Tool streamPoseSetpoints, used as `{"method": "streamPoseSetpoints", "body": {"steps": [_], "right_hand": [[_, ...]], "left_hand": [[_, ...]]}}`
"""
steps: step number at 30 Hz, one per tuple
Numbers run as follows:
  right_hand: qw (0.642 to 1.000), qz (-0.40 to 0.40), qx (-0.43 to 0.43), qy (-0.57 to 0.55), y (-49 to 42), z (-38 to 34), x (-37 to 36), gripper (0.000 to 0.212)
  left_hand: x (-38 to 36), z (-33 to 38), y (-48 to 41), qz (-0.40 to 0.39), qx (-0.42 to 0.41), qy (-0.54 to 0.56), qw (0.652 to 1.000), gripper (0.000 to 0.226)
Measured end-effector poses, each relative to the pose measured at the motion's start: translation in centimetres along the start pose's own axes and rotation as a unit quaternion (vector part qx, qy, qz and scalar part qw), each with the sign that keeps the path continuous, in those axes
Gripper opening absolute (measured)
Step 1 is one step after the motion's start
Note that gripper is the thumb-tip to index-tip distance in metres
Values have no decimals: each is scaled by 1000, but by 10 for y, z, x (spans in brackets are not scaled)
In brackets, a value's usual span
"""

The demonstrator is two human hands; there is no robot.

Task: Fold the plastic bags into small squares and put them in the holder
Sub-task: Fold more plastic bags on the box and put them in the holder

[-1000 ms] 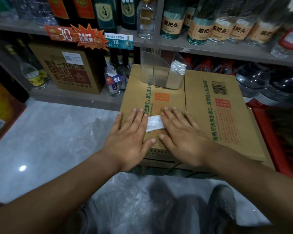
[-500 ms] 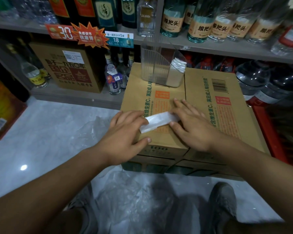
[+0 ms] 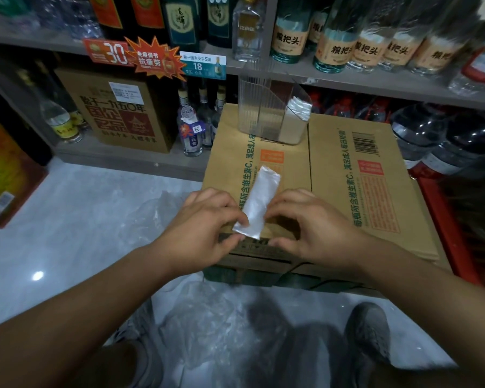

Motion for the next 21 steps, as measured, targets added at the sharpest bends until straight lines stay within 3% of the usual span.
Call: {"method": "streamPoseSetpoints", "body": {"steps": [7, 13, 18, 21], "right_hand": [[999, 31, 19, 1, -1, -3, 1, 45], [998, 55, 25, -4, -7, -4, 0, 21], [998, 56, 21, -9, -7, -5, 0, 14], [998, 51, 6, -31, -7, -7, 1, 16]], "left_hand": [[7, -1, -3, 38, 39, 109, 993, 10], [12, 4, -8, 57, 39, 147, 987, 17], [6, 2, -9, -1, 66, 145, 987, 48], [5, -3, -14, 6, 75, 139, 987, 40]]}}
Point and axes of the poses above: each hand's wrist, its own y-axis away from the middle knuckle, its own x-axis out of the back of the hand, z = x × y, the point moved 8 cm from there along -y, towards the middle knuckle, and after that the axes turned 4 degrees about z, right-handed, at the moved point
